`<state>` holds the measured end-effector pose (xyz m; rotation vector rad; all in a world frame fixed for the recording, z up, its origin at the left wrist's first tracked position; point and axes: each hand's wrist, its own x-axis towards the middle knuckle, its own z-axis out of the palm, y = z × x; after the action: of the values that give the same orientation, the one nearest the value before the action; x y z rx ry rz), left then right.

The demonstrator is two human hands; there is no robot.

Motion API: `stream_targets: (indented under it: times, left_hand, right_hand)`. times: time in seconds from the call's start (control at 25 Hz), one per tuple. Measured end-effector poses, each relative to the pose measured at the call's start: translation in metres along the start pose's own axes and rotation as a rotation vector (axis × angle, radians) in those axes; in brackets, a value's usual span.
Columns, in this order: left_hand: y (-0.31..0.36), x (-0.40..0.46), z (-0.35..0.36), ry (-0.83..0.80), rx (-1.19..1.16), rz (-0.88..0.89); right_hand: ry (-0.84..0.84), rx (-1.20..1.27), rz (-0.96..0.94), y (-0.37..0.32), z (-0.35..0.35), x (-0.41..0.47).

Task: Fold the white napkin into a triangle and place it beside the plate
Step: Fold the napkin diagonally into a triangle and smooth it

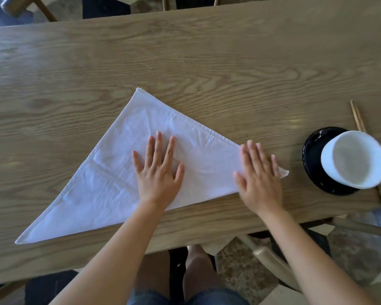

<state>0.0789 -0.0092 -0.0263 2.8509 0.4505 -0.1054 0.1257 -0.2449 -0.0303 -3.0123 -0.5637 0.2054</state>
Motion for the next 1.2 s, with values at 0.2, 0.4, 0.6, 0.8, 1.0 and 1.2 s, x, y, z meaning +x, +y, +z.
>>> stream_targets:
  times: [0.2, 0.4, 0.6, 0.8, 1.0, 1.2]
  left_hand:
    - [0.013, -0.003, 0.004, 0.031, -0.022, -0.060]
    - [0.037, -0.032, 0.011, 0.048, -0.018, 0.112]
    - [-0.043, -0.056, -0.002, 0.043, 0.032, -0.035]
    - [-0.116, -0.084, -0.020, 0.051, 0.052, -0.234]
    - [-0.171, -0.109, -0.037, 0.080, -0.019, -0.494]
    - [-0.078, -0.054, -0.025, 0.184, -0.062, -0.422]
  right_hand:
    - [0.084, 0.001, 0.112, -0.001, -0.014, -0.004]
    - [0.080, 0.113, -0.093, -0.078, -0.005, 0.013]
    - [0.041, 0.041, -0.174, -0.072, 0.005, 0.012]
    - [0.058, 0.039, -0.192, -0.076, 0.003, 0.014]
    - [0.054, 0.089, -0.183, -0.083, -0.003, 0.013]
    - [-0.099, 0.093, -0.743, -0.167, -0.001, 0.063]
